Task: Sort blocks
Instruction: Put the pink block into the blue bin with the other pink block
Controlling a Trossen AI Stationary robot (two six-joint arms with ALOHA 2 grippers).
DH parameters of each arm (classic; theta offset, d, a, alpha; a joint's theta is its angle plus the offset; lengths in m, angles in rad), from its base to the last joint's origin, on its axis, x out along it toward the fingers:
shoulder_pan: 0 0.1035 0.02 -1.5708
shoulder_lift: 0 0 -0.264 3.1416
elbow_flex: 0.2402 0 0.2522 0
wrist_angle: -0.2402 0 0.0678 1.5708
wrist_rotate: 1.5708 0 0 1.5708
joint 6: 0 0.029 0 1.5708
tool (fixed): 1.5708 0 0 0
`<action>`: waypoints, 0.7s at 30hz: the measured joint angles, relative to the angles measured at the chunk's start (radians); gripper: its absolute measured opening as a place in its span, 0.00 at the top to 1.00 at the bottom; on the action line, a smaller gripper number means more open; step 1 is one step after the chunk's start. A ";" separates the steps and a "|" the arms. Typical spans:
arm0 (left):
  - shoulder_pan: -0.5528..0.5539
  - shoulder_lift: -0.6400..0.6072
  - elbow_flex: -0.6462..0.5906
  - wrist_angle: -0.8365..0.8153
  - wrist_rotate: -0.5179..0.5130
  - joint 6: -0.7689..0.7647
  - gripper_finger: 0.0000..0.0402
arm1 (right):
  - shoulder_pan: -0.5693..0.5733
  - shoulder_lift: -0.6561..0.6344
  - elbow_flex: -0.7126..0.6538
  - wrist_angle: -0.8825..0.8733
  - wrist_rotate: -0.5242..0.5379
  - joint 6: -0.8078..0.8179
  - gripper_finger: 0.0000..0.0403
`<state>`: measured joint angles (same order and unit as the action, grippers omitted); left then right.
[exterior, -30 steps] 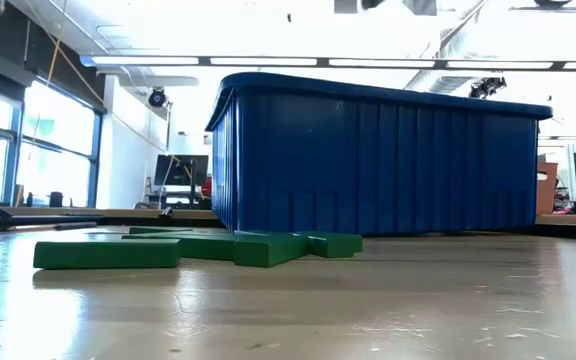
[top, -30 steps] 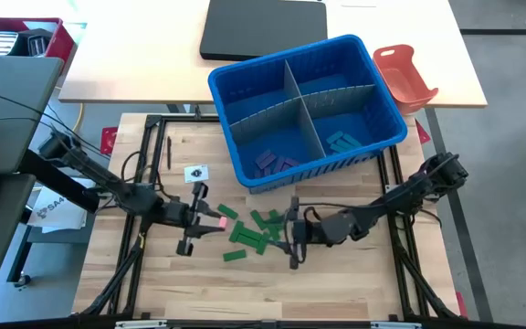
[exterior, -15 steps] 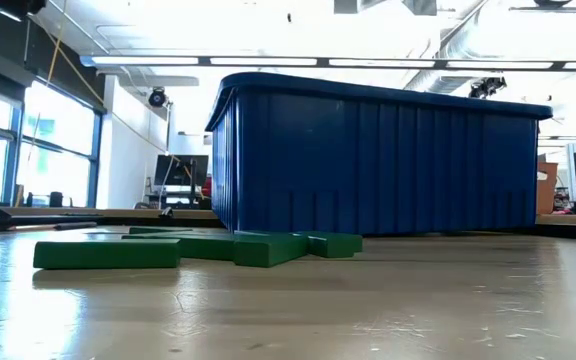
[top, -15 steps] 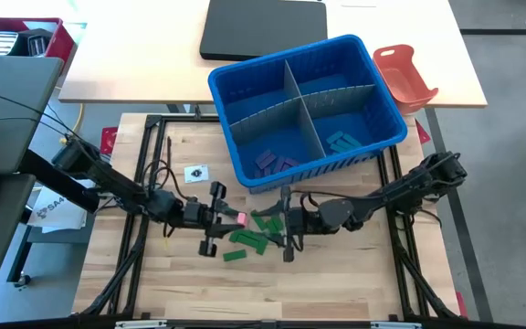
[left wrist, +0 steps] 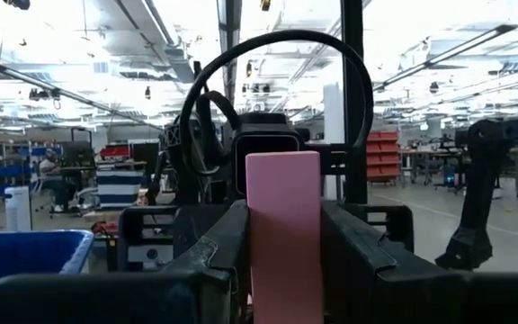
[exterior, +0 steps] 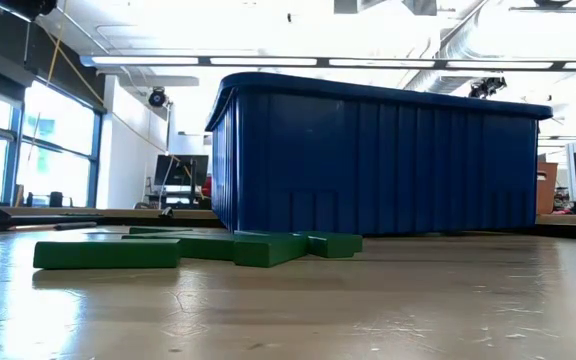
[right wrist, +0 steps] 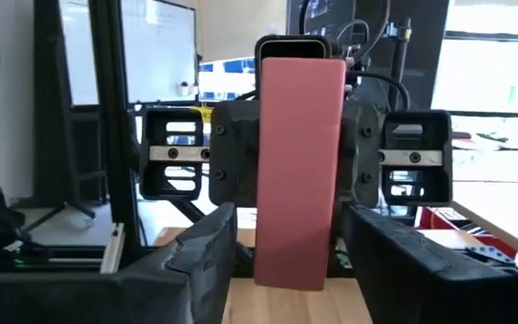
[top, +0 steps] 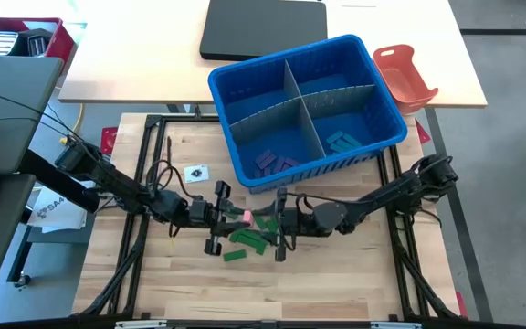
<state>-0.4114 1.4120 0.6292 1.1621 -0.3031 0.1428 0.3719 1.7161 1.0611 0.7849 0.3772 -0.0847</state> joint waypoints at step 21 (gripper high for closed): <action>-0.140 -0.346 0.000 -0.618 -0.508 -0.029 0.37 | -0.131 -0.269 0.328 -0.845 0.194 0.101 0.76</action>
<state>-0.5519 1.0661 0.6293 0.5437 -0.8112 0.1141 0.2404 1.4473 1.3887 -0.0601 0.5716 0.0163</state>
